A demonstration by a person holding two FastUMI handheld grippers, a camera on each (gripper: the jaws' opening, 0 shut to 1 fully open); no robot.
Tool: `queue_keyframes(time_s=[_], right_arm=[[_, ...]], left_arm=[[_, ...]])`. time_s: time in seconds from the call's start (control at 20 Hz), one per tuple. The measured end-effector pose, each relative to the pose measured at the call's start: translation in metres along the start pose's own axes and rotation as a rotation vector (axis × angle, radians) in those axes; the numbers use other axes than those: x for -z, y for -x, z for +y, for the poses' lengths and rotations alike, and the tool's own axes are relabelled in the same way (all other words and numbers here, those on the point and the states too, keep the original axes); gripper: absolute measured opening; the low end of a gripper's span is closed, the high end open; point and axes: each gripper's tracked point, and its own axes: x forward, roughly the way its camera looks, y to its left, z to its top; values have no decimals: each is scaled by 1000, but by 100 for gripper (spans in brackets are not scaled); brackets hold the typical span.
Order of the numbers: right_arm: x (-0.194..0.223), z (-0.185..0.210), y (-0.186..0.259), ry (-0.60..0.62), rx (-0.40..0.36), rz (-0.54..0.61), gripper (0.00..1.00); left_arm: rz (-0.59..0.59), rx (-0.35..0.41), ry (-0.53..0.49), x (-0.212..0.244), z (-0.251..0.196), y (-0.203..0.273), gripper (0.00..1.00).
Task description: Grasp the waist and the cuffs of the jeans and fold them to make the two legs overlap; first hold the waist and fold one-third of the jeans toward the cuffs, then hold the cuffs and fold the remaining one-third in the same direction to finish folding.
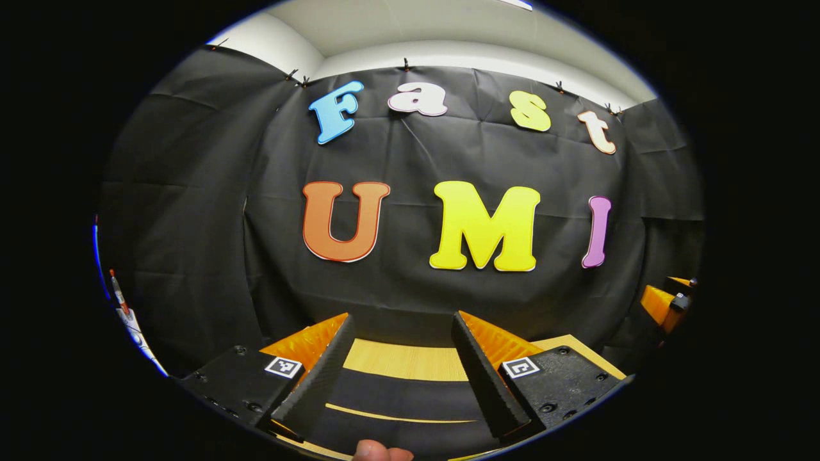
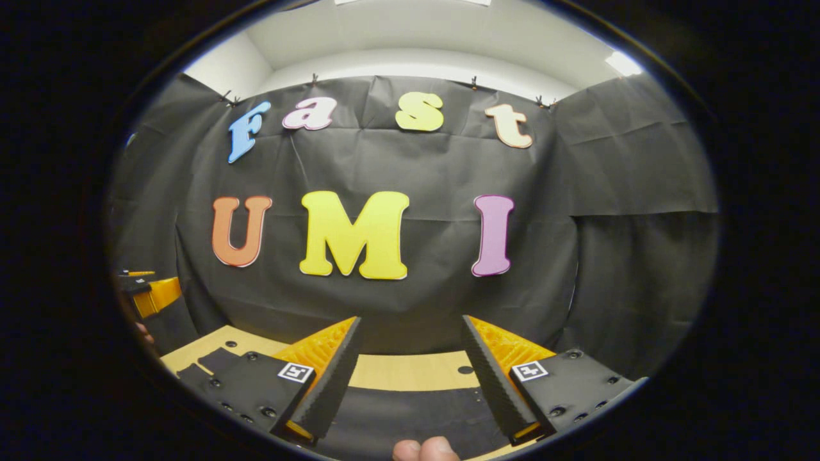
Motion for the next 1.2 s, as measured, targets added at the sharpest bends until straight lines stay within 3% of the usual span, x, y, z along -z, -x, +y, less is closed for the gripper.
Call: queue_keyframes(time_s=[0.3,0.7,0.9,1.05,1.1,1.2], right_arm=[[17,-41,-7,7,12,46,93],[79,-106,-18,-39,33,210,94],[128,-121,-14,-167,79,385,94],[178,-127,-12,-293,125,546,96],[195,-131,-13,-333,156,589,94],[221,-142,-6,-428,227,660,98]], left_arm=[[70,-68,16,24,29,-1,98],[183,-287,85,66,110,20,98],[325,-388,266,124,157,31,98],[516,-475,522,199,191,48,99],[575,-510,626,219,202,53,99],[648,-562,783,246,214,62,99]])
